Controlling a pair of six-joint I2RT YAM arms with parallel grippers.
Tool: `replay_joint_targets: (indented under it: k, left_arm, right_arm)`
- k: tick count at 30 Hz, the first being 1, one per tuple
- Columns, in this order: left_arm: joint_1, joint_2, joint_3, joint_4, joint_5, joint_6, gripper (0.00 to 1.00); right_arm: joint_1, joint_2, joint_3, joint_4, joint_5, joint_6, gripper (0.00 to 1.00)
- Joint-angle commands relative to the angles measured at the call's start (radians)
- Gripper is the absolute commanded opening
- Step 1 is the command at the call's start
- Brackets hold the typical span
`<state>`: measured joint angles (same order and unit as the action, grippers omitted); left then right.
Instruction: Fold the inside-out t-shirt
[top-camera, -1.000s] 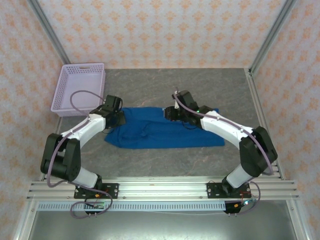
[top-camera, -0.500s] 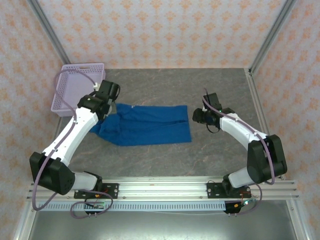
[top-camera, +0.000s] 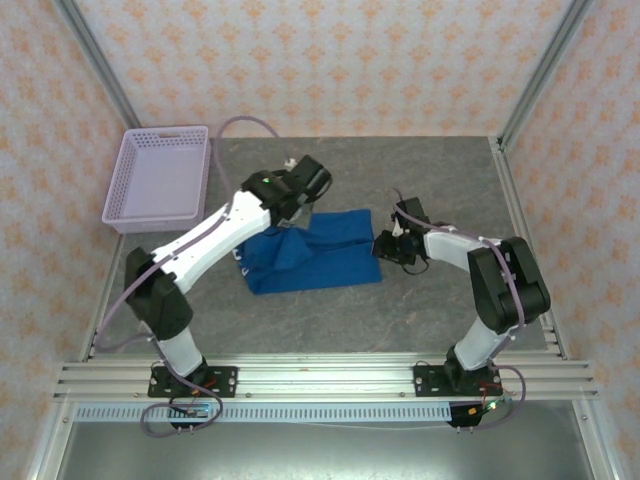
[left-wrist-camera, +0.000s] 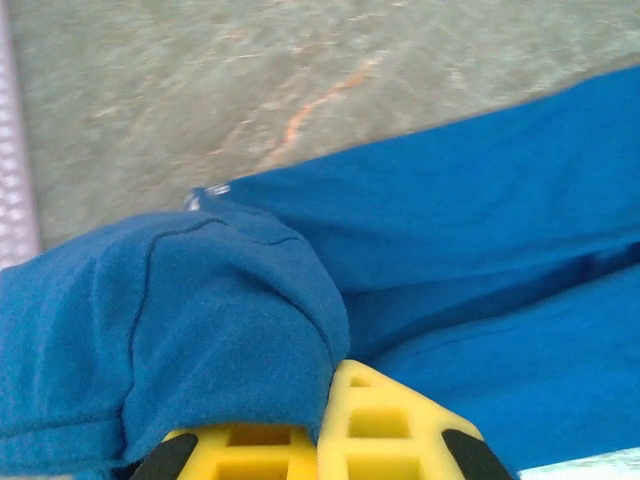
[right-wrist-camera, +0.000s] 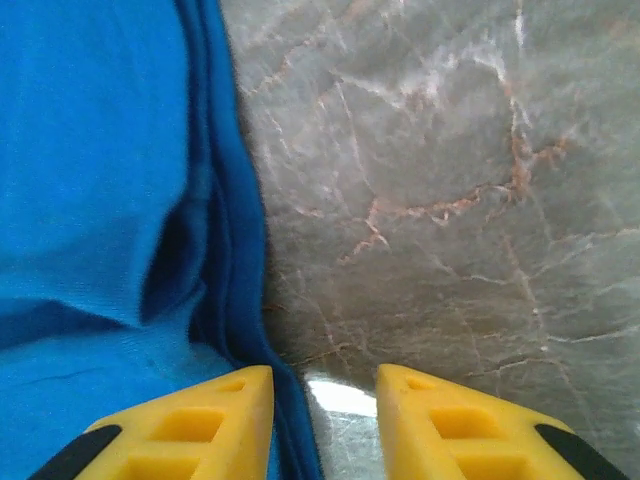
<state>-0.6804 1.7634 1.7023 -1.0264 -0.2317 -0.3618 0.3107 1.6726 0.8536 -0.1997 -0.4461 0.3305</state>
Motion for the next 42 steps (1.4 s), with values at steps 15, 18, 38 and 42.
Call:
replay_joint_targets:
  k: [15, 18, 38, 42]
  left_arm:
    - [-0.073, 0.340, 0.307, 0.017, 0.204, 0.008, 0.00]
    - [-0.072, 0.352, 0.307, 0.043, 0.256, -0.005, 0.00]
    - [-0.073, 0.408, 0.341, 0.088, 0.376, -0.004, 0.00]
    - [-0.073, 0.457, 0.359, 0.114, 0.403, -0.017, 0.06]
  right_arm:
    - [0.008, 0.013, -0.090, 0.124, -0.070, 0.083, 0.27]
    - [0.008, 0.014, -0.094, 0.125, -0.071, 0.084, 0.27]
    - [0.007, -0.004, -0.100, 0.112, -0.059, 0.089, 0.25]
    - [0.004, -0.054, -0.092, 0.053, -0.010, 0.070, 0.28]
